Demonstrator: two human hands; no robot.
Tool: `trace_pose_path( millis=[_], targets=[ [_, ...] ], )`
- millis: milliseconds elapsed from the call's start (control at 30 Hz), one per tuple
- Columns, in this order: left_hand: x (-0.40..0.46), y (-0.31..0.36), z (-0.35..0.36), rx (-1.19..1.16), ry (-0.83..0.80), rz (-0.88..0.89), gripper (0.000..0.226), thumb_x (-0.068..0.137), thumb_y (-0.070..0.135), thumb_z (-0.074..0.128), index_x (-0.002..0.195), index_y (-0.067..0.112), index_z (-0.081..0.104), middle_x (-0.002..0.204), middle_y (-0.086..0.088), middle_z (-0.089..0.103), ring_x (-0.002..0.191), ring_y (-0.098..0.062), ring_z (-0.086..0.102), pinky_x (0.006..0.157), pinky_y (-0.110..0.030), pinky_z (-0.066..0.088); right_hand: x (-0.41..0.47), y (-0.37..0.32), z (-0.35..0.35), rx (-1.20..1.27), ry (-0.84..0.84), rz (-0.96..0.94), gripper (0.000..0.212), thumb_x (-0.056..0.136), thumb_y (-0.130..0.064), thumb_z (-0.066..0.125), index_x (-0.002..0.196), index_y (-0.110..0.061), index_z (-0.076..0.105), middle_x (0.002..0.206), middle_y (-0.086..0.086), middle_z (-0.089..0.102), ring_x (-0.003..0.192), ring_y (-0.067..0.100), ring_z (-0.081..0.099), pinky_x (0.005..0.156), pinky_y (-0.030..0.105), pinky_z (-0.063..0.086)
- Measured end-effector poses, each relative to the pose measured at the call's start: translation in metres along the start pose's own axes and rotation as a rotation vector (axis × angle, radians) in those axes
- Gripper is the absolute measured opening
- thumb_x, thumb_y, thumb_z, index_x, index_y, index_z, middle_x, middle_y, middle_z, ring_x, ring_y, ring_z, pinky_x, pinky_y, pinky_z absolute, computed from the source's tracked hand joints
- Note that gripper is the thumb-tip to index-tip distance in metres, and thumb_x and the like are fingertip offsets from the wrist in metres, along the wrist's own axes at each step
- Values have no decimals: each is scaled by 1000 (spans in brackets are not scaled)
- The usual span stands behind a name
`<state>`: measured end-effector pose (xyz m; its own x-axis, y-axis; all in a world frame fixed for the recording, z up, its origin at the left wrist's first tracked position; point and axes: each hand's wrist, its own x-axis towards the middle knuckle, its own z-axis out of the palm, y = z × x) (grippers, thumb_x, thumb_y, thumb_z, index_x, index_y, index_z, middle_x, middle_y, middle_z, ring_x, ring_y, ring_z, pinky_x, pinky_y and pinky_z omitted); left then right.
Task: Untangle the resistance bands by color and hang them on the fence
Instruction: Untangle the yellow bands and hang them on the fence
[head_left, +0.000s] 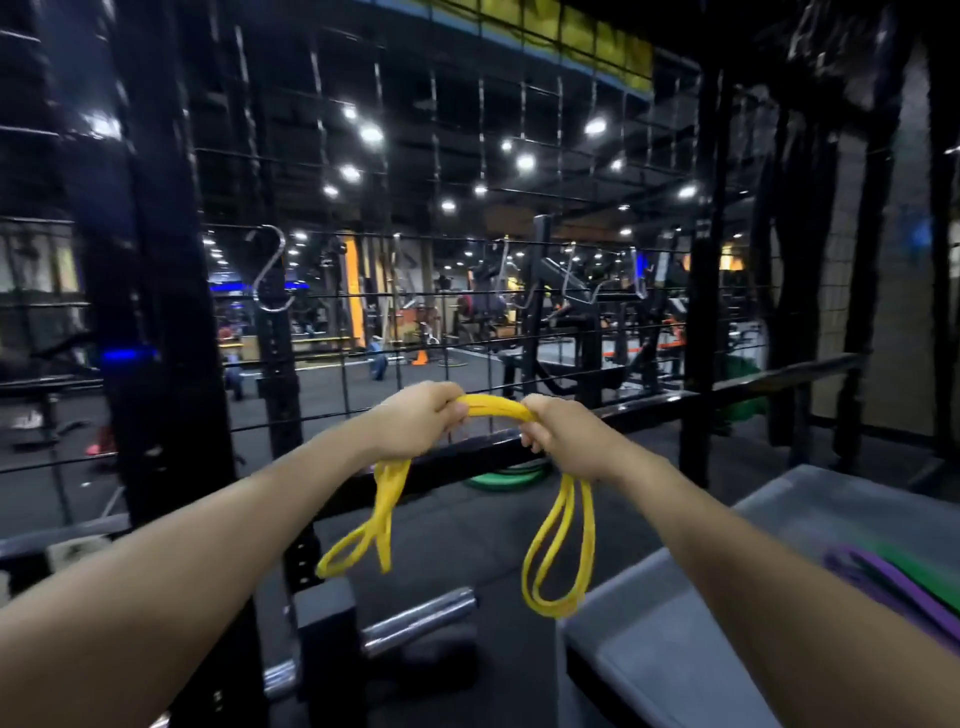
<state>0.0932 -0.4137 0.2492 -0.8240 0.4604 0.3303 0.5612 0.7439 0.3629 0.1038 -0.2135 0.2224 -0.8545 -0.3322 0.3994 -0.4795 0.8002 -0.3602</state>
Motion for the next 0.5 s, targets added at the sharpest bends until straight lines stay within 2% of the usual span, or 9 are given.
trace_pose_path(
  millis=[33,133,200,300,400,500],
  targets=[
    [-2,-3,-9,21,15,-16,28,100,25,36,76,16,48,68,2,46,58,-14,42,56,-27,36,6,-10,5,24,-9,-21,6,95,-16,46,97,-11,49,90,9,59,84,24,57,75,35,43],
    [-10,-13,-35,119,46,-26,27,100,25,36,78,17,48,70,4,45,60,-9,40,54,-22,32,25,-46,15,151,27,-64,40,92,-22,56,129,-14,43,110,5,57,101,21,55,84,29,41],
    [-15,-19,-48,159,76,-7,25,100,23,36,80,13,48,69,4,42,59,-6,38,52,-18,29,41,-68,22,217,82,-101,43,92,-24,56,132,-14,43,118,6,58,108,22,55,90,33,44],
    [-21,-27,-68,162,142,-3,28,100,21,37,75,14,47,65,5,42,56,-6,37,48,-15,32,61,-95,28,235,190,-186,25,94,-21,51,115,-9,58,101,9,64,95,25,58,85,38,44],
    [-25,-39,-88,104,203,-20,31,99,20,40,69,15,48,63,4,44,54,-8,39,48,-15,32,76,-113,31,275,274,-278,20,96,-12,46,104,-3,62,72,-2,55,71,16,51,70,29,40],
    [-32,-50,-107,-26,304,-41,16,96,17,48,90,7,59,68,0,50,54,-10,44,49,-21,36,93,-130,30,276,345,-330,22,97,-12,44,103,-4,63,68,-2,50,60,9,43,61,26,34]
  ],
)
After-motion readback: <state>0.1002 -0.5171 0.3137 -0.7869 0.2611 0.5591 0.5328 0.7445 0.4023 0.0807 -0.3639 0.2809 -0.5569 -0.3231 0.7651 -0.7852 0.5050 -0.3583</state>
